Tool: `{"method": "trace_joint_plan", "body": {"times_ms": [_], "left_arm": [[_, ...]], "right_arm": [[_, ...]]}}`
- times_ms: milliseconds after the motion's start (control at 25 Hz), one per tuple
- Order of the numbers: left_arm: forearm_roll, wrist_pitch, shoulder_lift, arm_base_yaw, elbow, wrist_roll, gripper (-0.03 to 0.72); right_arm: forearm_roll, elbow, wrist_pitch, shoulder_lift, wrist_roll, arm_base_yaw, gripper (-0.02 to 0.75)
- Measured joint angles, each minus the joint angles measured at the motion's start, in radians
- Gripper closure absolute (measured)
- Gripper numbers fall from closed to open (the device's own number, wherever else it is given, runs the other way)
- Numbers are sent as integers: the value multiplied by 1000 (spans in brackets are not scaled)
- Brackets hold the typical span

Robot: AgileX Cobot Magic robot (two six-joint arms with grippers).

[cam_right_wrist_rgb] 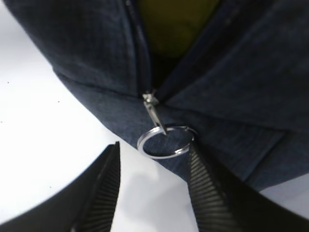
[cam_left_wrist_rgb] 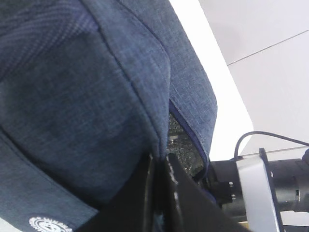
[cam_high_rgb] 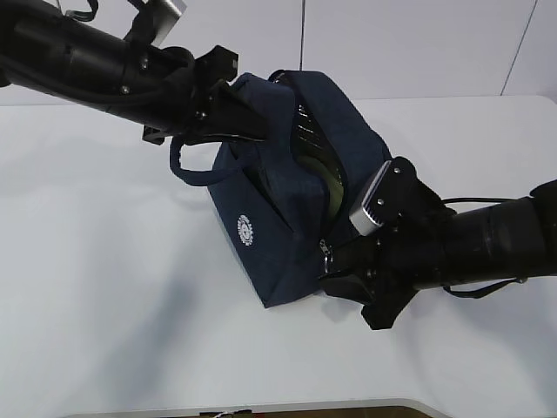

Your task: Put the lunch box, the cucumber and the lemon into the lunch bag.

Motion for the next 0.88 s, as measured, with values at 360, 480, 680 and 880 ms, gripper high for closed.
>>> {"method": "trace_joint_plan", "body": {"times_ms": [360,480,680,880], "left_arm": [[0,0,0,0,0,4,700],[0,2,0,0,0,8,700],[0,2,0,0,0,18,700],[0,3,0,0,0,22,700]], "right_arm": [[0,0,0,0,0,0,364],[0,0,0,0,0,0,364],[0,0,30,0,12,0,363],[0,0,60,0,41,0,299]]}}
